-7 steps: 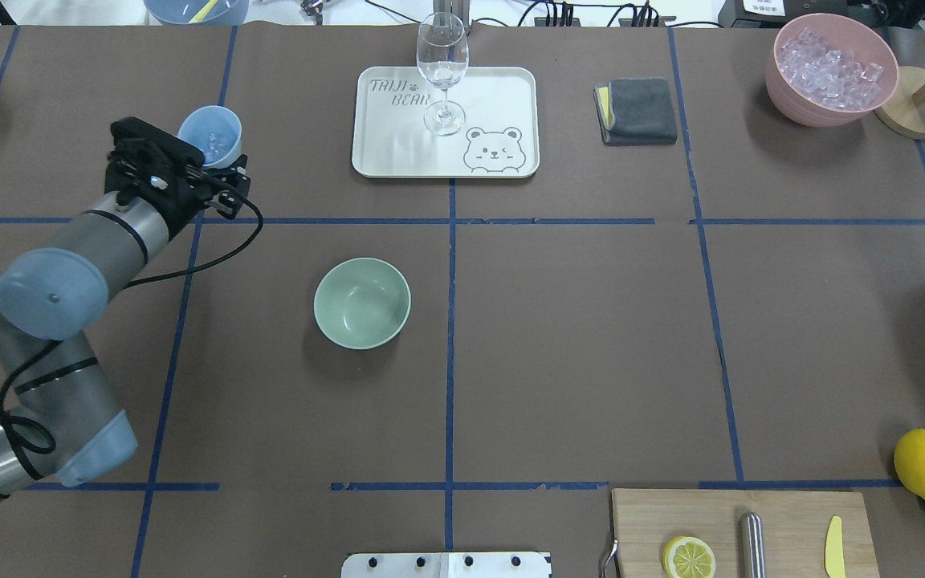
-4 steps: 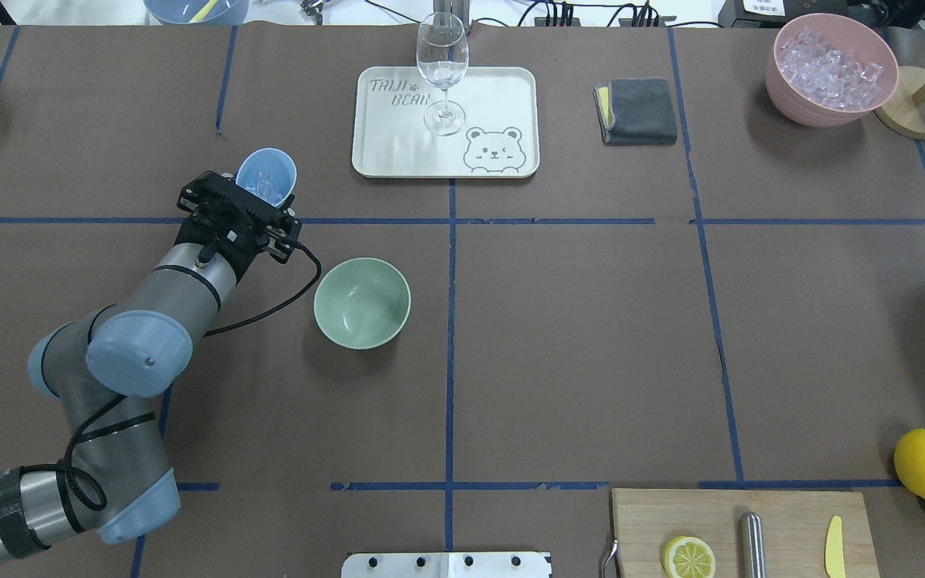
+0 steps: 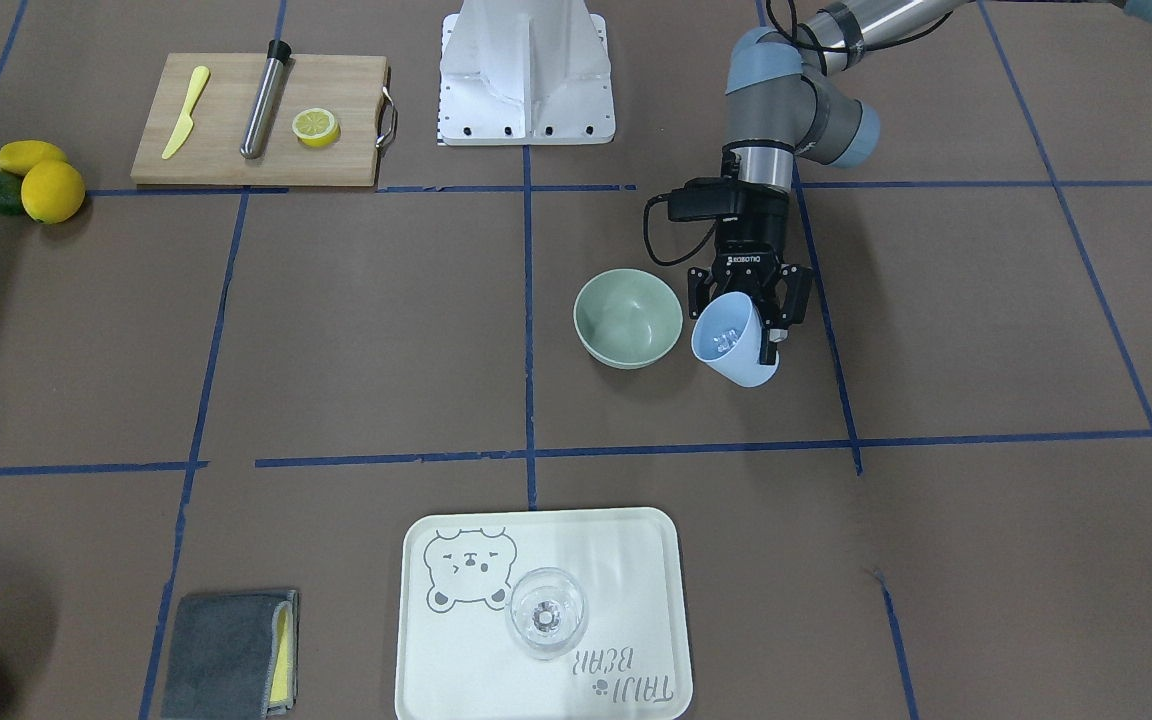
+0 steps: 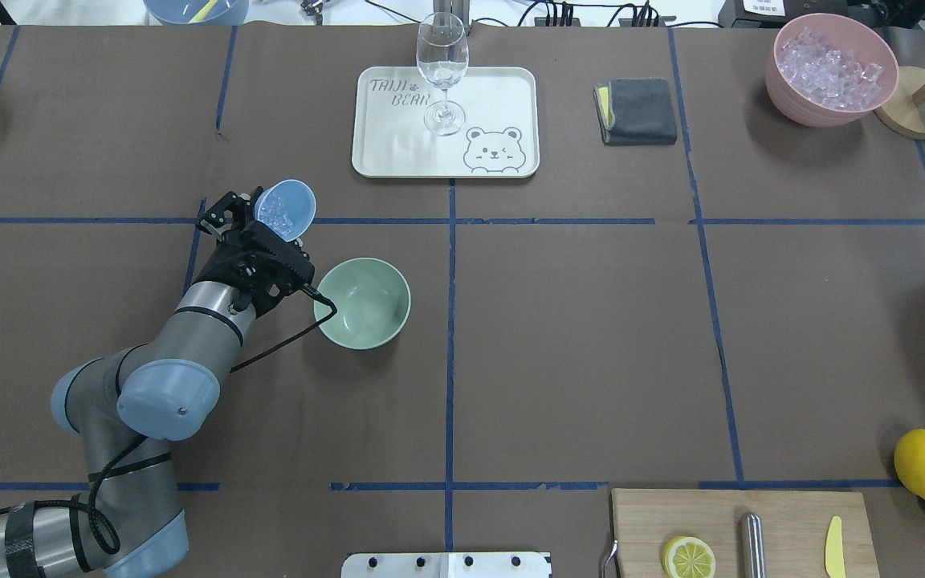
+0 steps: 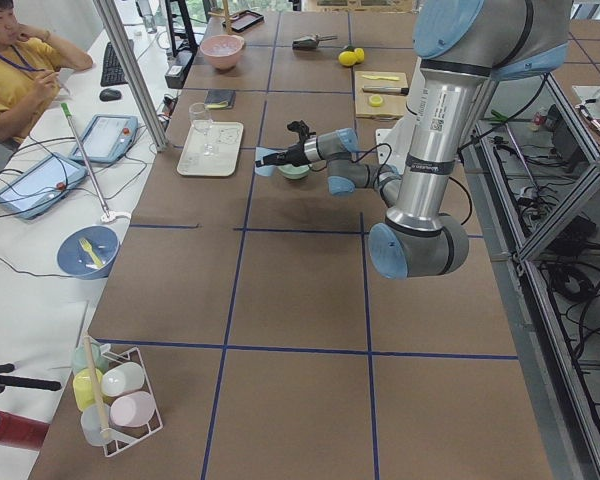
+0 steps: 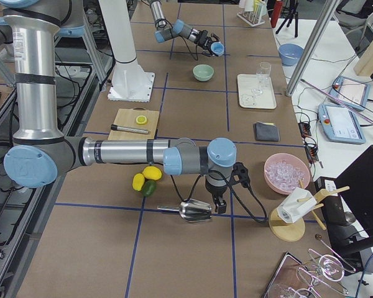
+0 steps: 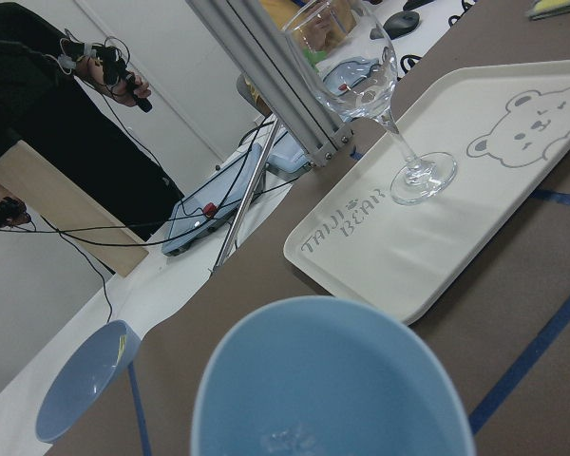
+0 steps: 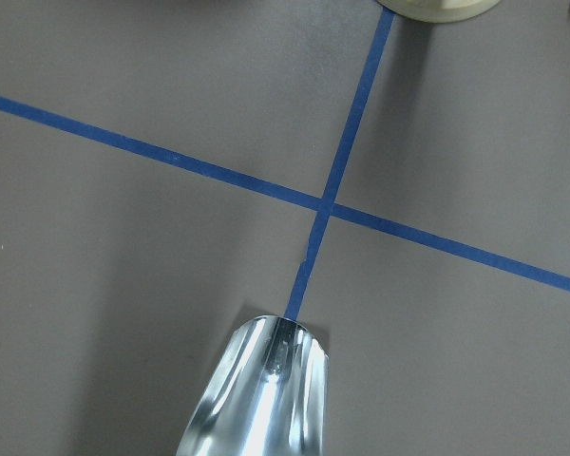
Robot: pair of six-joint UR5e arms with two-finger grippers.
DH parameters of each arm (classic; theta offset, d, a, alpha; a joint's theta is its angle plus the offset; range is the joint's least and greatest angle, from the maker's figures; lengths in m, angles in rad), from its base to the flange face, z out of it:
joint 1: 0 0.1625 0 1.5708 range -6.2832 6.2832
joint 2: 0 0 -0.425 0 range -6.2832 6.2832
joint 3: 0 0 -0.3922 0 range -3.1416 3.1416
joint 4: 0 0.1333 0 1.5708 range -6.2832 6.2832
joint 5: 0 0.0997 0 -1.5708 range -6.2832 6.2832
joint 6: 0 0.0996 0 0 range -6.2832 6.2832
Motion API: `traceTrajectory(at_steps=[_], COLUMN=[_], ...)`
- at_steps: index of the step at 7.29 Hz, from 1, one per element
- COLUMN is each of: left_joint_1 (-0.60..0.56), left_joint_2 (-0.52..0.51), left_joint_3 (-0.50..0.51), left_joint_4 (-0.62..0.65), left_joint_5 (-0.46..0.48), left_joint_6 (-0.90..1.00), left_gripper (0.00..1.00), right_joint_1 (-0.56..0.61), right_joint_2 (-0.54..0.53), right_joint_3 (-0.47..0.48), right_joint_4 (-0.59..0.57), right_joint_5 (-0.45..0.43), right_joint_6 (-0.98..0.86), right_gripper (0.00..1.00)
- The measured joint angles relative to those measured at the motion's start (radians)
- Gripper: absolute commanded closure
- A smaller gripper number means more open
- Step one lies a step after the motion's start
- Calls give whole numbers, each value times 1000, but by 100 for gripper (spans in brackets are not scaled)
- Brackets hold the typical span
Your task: Pour ice into bowl
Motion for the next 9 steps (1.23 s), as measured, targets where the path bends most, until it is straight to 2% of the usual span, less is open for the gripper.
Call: traceTrajectory(at_steps=[4, 9], left_joint_1=[63, 115], left_joint_2=[-4, -26], left_joint_3=[11, 18], left_joint_4=[-1, -1], left_joint_5=[136, 237], left_joint_6=[243, 538], left_gripper=[100, 100], right_joint_1=[5, 10], right_joint_2=[-10, -27], right_joint_3=[1, 6], right_joint_4=[0, 1], right_joint_5=[1, 2], right_joint_6=[0, 0], right_gripper=[0, 0])
